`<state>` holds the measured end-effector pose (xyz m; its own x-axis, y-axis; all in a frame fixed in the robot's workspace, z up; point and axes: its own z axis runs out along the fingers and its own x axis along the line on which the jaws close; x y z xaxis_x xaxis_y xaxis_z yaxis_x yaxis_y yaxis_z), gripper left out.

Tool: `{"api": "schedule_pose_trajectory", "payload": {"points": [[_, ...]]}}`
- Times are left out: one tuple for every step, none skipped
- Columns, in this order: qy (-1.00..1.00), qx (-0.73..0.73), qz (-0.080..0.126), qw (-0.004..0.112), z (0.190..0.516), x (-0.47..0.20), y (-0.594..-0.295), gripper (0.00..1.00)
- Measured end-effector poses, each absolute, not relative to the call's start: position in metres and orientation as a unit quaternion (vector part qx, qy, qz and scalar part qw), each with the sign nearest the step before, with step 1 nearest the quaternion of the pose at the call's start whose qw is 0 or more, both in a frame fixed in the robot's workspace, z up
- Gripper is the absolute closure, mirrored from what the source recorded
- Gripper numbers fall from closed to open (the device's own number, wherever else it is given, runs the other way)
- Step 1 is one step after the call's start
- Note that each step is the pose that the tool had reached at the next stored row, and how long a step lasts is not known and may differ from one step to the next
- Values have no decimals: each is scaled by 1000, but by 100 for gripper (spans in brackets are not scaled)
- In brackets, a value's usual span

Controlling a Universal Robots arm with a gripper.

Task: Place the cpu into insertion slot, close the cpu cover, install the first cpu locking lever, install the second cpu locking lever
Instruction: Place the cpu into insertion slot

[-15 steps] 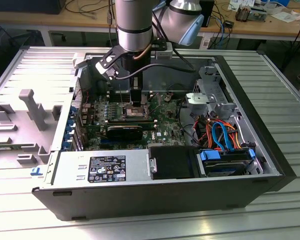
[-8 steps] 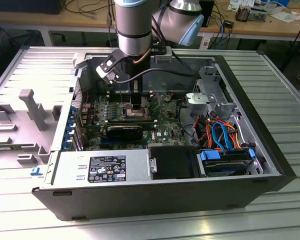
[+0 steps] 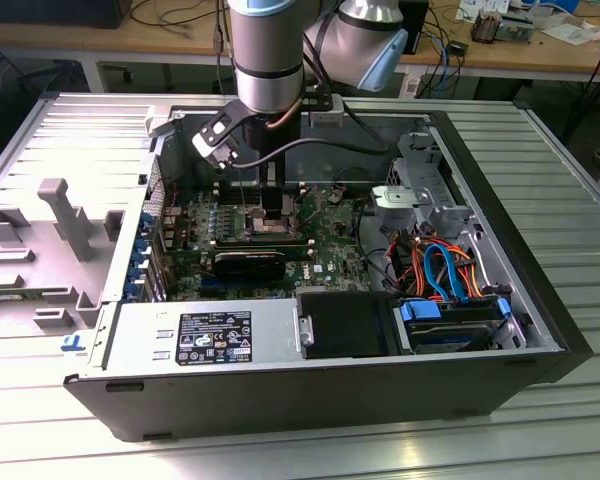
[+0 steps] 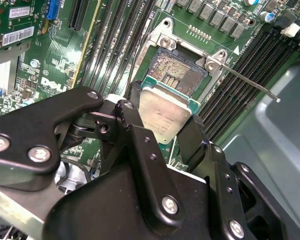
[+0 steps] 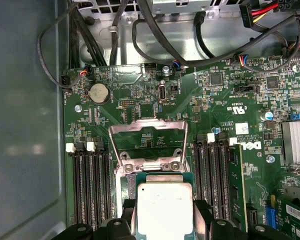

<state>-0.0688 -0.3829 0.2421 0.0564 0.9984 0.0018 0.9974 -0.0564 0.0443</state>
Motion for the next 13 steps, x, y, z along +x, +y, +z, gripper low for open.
{"api": "schedule_pose_trajectory", "payload": {"points": [[687, 727, 16, 15, 242, -69, -383, 46], [687, 727, 16, 15, 237, -69, -383, 46], [687, 727, 16, 15, 233, -69, -383, 46], [687, 727, 16, 15, 233, -69, -383, 46], [687, 727, 16, 15, 233, -69, -383, 46], [687, 727, 16, 15, 233, -69, -383, 46], [687, 727, 16, 15, 233, -69, -383, 46], [687, 727, 16, 16, 230, -69, -383, 46], [687, 727, 16, 15, 228, -69, -383, 46], [687, 727, 16, 15, 228, -69, -383, 46], [687, 727, 16, 15, 228, -69, -383, 46], [687, 727, 16, 15, 228, -69, -383, 46], [687, 727, 16, 15, 228, -69, -383, 46]]}}
